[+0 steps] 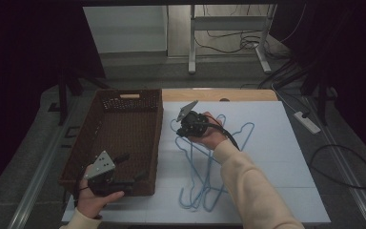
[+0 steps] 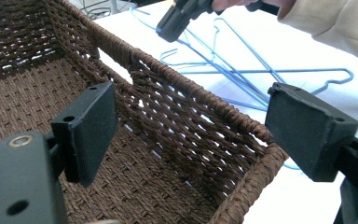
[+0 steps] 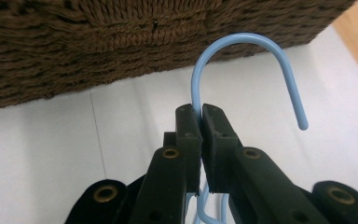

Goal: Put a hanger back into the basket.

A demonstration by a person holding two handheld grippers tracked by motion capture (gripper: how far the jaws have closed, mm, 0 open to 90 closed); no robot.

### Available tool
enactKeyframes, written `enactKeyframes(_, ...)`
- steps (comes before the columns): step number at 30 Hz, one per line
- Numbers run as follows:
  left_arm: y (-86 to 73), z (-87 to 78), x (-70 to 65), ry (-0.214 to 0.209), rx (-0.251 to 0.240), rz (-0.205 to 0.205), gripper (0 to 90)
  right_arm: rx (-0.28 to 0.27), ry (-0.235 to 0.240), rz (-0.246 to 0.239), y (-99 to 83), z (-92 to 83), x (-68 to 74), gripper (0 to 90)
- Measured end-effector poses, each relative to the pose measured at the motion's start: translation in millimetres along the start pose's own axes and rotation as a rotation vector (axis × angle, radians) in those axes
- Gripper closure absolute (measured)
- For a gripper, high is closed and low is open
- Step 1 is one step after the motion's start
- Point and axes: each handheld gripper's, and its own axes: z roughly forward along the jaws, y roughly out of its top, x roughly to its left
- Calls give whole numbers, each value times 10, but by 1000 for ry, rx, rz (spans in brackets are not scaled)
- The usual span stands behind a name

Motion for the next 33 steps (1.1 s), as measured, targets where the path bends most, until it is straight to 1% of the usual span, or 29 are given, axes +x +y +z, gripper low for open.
enactKeyframes(4, 14, 8, -19, 0, 5, -5, 178, -20, -15, 16, -26, -92, 21, 864)
enactKeyframes(7, 37, 14, -37, -7, 6, -18, 184, -36, -24, 26, -51, -144, 36, 864)
enactKeyframes(11, 79, 27, -48, -9, 14, -49, 192, -56, -28, 32, -86, -194, 49, 864)
enactKeyframes(12, 79, 27, -48, -9, 14, -49, 197, -56, -28, 32, -86, -194, 49, 864)
enactKeyframes(13, 103, 42, -56, -8, 20, -64, 200, -62, -29, 36, -97, -216, 54, 865)
enactKeyframes(15, 134, 69, -76, -10, 28, -73, 203, -64, -29, 38, -100, -224, 54, 864)
enactKeyframes(17, 177, 111, -107, -14, 41, -83, 208, -64, -30, 37, -101, -229, 53, 864)
enactKeyframes(20, 242, 184, -163, -28, 57, -89, 214, -65, -30, 38, -100, -232, 58, 864)
enactKeyframes(21, 242, 184, -163, -28, 57, -89, 215, -65, -30, 38, -100, -232, 58, 864)
enactKeyframes(23, 314, 285, -232, -48, 75, -98, 218, -73, -30, 43, -109, -236, 56, 864)
enactKeyframes(25, 335, 316, -252, -52, 83, -100, 221, -77, -31, 44, -113, -240, 52, 864)
enactKeyframes(28, 401, 434, -324, -67, 105, -101, 222, -81, -32, 49, -113, -252, 52, 864)
enactKeyframes(31, 446, 550, -378, -62, 128, -116, 226, -89, -32, 49, -115, -265, 51, 864)
enactKeyframes(33, 468, 634, -403, -66, 145, -126, 231, -93, -35, 48, -117, -273, 54, 864)
